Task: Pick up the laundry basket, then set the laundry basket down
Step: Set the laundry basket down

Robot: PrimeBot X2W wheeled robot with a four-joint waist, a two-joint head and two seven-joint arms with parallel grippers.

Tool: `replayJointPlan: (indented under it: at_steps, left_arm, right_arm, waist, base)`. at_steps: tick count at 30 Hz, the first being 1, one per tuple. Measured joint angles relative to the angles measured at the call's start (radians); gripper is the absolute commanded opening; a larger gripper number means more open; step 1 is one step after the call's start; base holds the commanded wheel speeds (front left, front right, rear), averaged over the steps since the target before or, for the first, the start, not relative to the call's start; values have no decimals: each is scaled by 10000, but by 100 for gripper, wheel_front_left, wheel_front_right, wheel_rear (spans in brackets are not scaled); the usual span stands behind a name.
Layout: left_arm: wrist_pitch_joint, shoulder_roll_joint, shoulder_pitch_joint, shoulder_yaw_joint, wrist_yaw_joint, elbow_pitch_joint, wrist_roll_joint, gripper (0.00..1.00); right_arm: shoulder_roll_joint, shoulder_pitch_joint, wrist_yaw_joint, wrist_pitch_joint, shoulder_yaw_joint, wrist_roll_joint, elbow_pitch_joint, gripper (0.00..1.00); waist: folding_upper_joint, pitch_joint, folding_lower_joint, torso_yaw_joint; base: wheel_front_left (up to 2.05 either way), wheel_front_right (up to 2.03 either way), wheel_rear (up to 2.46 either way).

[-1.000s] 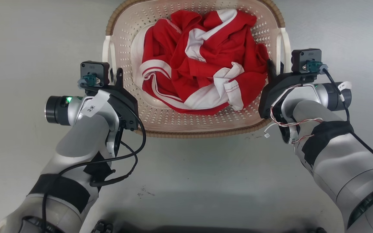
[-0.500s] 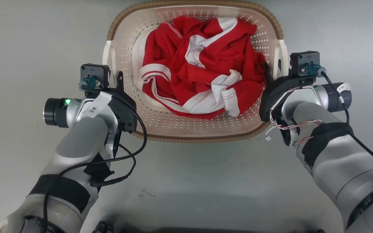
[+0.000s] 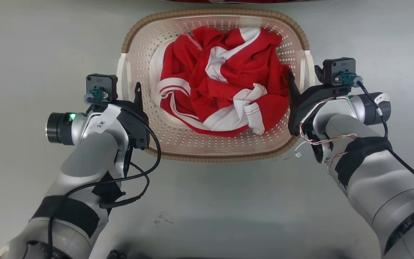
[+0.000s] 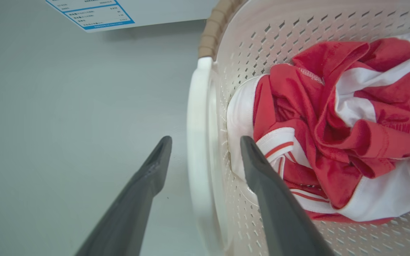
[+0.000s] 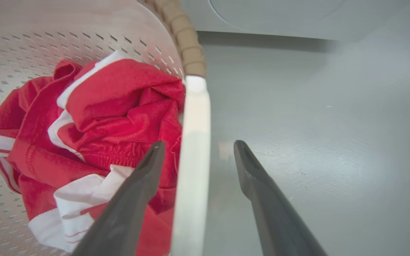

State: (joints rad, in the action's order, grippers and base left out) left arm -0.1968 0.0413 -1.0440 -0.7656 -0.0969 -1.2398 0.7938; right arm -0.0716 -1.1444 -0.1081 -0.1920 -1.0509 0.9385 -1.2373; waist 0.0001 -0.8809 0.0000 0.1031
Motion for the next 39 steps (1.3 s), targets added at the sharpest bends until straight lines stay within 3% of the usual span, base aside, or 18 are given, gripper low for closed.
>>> replayJointPlan:
  at_steps: [10,24,39]
  left_arm:
    - [-178,-2,43,58,15,-79,25,100]
    - [-527,81,593,98,280,150,-4,100]
    - [-529,447,2399,765,75,1599,-230,100]
  right_arm:
    - [15,39,132,-169,10,23,-48,100]
    - [0,262,654,-571,247,29,102,100]
    - [-52,2060,558,-573,1331,201,1206,100]
  waist:
    - [0,496,-1,-62]
    - [-1,1696,-1,-232]
    - [-1,3604,0,-436]
  base:
    - [0,0,0]
    - [0,0,0]
    - [0,0,0]
